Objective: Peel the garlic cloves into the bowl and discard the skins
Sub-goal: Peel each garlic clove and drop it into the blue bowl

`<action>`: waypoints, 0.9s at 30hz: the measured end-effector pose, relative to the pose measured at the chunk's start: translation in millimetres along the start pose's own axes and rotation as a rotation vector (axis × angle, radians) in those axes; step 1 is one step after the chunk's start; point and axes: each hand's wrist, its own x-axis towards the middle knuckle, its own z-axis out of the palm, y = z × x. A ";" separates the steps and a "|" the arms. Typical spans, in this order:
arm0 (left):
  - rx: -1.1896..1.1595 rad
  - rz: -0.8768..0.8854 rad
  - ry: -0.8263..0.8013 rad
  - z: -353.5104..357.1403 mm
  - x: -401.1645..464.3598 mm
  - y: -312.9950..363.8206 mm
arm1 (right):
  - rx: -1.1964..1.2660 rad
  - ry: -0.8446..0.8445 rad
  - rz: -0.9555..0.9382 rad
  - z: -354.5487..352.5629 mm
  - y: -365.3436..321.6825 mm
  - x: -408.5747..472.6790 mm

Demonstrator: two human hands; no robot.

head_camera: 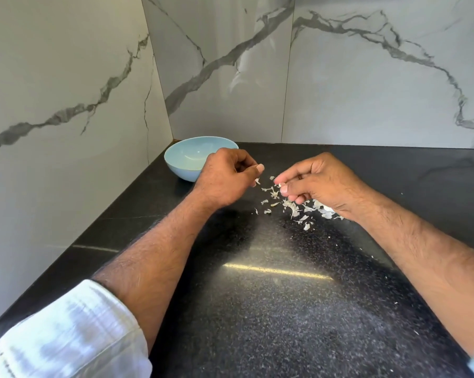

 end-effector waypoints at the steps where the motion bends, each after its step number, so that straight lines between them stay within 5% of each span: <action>1: 0.002 -0.001 0.004 -0.7 0.9 -0.4 | -0.035 0.008 0.012 1.7 0.0 0.3; 18: 0.017 -0.004 -0.033 0.1 2.9 -4.0 | -0.565 -0.053 -0.171 19.3 -1.3 -8.5; 27: 0.033 -0.012 0.001 -1.4 3.7 -4.3 | -0.433 0.241 -0.555 21.2 -22.7 -14.6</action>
